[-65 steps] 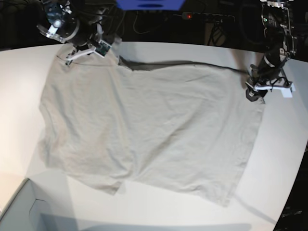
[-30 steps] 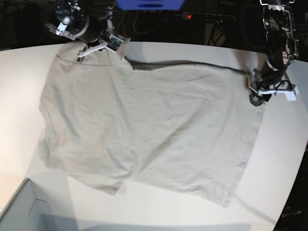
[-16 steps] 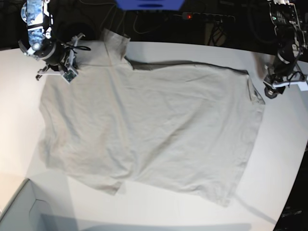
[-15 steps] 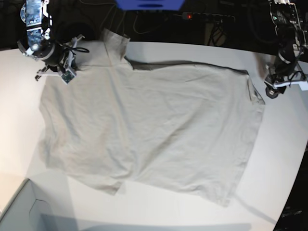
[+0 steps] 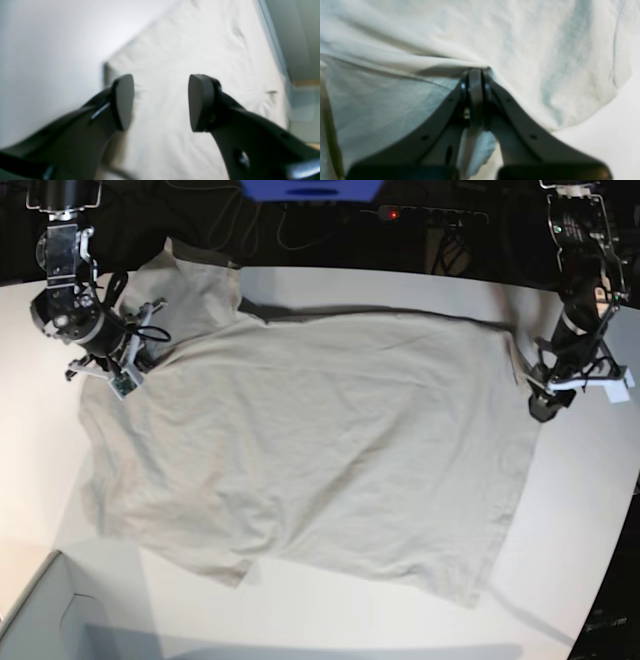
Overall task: Layout the t-shirt on the table in an organized manner, then fold the t-shirt properly
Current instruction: 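Release the shirt with the right gripper and regrasp the shoulder edge, then pull the shirt edges apart with both grippers, stretching it wide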
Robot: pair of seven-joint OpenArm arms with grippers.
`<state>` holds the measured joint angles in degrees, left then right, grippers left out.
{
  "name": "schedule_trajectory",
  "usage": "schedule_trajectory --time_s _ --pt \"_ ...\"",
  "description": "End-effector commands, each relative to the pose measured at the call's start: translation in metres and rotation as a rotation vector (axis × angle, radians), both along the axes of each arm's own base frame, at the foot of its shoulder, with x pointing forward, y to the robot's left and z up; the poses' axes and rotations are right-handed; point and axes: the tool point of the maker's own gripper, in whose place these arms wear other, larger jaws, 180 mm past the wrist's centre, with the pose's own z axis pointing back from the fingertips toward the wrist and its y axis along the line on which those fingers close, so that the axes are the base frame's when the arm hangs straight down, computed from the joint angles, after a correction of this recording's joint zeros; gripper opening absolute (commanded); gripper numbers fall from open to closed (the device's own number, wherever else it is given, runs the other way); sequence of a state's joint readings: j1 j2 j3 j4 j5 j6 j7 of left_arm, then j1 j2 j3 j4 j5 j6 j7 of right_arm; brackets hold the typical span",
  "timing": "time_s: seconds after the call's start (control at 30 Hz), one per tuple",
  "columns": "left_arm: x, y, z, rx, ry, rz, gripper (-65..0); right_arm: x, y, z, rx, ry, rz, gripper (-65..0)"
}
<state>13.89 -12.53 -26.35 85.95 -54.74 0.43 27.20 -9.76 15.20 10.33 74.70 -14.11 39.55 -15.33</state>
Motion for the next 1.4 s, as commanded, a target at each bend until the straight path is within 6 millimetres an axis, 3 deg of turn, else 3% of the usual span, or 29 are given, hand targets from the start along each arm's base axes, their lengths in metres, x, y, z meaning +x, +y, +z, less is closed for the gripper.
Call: schedule_trajectory --time_s 0.0,0.1,0.2,0.33,0.43,0.53,0.73,0.87,0.97,1.2,1.37 --pt "0.013 0.000 0.019 0.014 -0.060 -0.012 -30.9 -0.019 -0.014 -0.014 -0.083 0.096 0.010 -65.0" --pt "0.042 -0.028 0.036 0.000 -0.121 -0.083 -31.1 -0.018 -0.014 -0.013 -0.085 0.095 0.011 -65.0" --pt "0.060 -0.053 0.042 -0.018 -0.143 -0.137 -31.2 -0.019 -0.014 -0.014 -0.083 0.098 0.010 -65.0" --pt "0.060 -0.068 0.012 -0.077 -0.080 -0.129 -31.2 -0.020 -0.014 -0.015 -0.084 0.100 0.011 -65.0" --pt "0.047 -0.064 -0.021 -0.102 0.006 -0.104 -31.2 -0.019 -0.014 -0.014 -0.084 0.097 0.010 -65.0" --pt "0.036 -0.057 -0.034 -0.100 0.045 -0.092 -31.2 -0.019 -0.015 -0.014 -0.086 0.097 0.011 -65.0" --pt "-0.005 0.005 -0.027 -0.052 0.047 0.055 -31.2 -0.018 -0.015 -0.013 -0.086 0.096 0.011 -65.0" --pt "-0.022 0.031 -0.026 -0.025 0.056 0.115 -31.2 -0.011 -0.015 -0.010 -0.087 0.082 0.010 -65.0" --pt "-0.026 0.035 -0.023 -0.022 0.051 0.121 -31.2 -0.007 -0.015 -0.008 -0.087 0.075 0.009 -65.0" --pt "-0.015 0.019 0.033 0.041 -0.078 0.060 -31.2 -0.006 -0.015 -0.008 -0.088 0.072 0.009 -65.0" --pt "-0.013 0.021 0.023 0.034 -0.059 0.071 -31.2 -0.009 -0.014 -0.009 -0.086 0.078 0.009 -65.0"
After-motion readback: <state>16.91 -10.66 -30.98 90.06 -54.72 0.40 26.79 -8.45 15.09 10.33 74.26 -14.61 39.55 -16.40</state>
